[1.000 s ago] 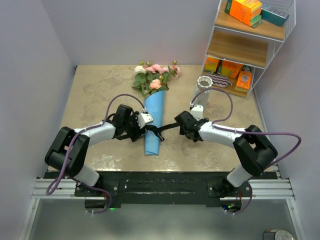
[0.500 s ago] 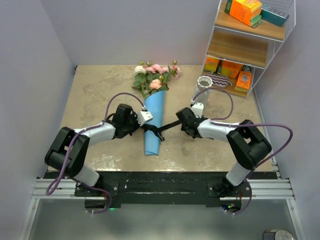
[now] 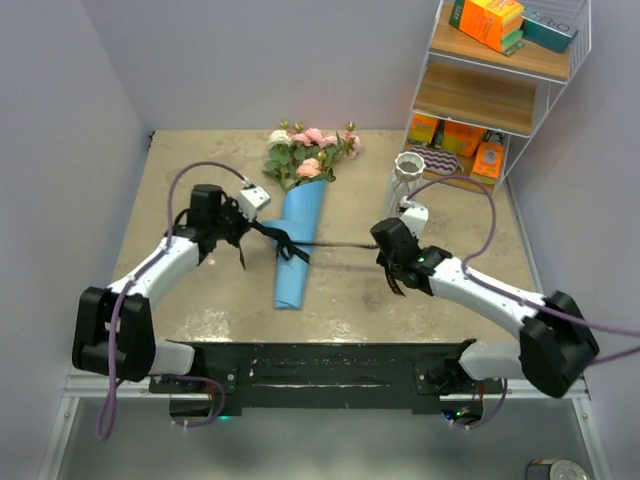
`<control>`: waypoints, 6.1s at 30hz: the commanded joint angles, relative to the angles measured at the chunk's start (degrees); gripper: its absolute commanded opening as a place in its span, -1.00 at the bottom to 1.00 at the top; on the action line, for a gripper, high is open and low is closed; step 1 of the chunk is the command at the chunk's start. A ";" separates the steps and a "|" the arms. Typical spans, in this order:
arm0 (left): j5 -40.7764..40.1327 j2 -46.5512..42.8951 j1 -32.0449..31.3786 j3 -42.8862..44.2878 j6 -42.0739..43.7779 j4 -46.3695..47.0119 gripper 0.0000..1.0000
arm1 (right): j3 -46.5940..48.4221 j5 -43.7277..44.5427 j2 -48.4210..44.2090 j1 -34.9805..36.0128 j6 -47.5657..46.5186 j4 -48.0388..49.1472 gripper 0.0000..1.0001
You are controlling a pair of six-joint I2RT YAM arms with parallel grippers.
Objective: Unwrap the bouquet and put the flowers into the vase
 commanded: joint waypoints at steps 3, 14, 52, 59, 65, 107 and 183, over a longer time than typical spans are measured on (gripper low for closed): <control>3.42 -7.78 10.94 5.50 -2.55 -6.51 -1.00 | 4.39 6.05 -12.49 -6.34 3.06 -11.93 -1.00; -0.09 -9.37 28.71 5.94 3.69 -10.91 -1.00 | 10.63 9.30 -19.79 -21.72 3.86 -22.84 -1.00; 16.86 13.04 4.20 6.64 2.12 -14.25 0.99 | 10.99 15.27 -19.62 13.04 -0.72 -20.82 0.71; 24.49 10.86 0.86 5.24 1.85 -16.36 0.92 | 10.02 15.98 -14.26 19.31 3.85 -20.82 0.71; 35.21 3.74 -0.89 3.13 2.55 -20.48 0.93 | 8.26 15.10 -12.85 20.11 3.77 -18.36 0.70; 31.34 6.96 16.07 18.58 -2.11 -16.28 0.99 | 28.14 18.36 11.34 32.85 -19.19 -1.05 0.69; 41.83 53.21 6.49 71.15 17.14 -47.20 -0.96 | 13.62 1.57 -24.89 32.94 -16.45 4.58 0.14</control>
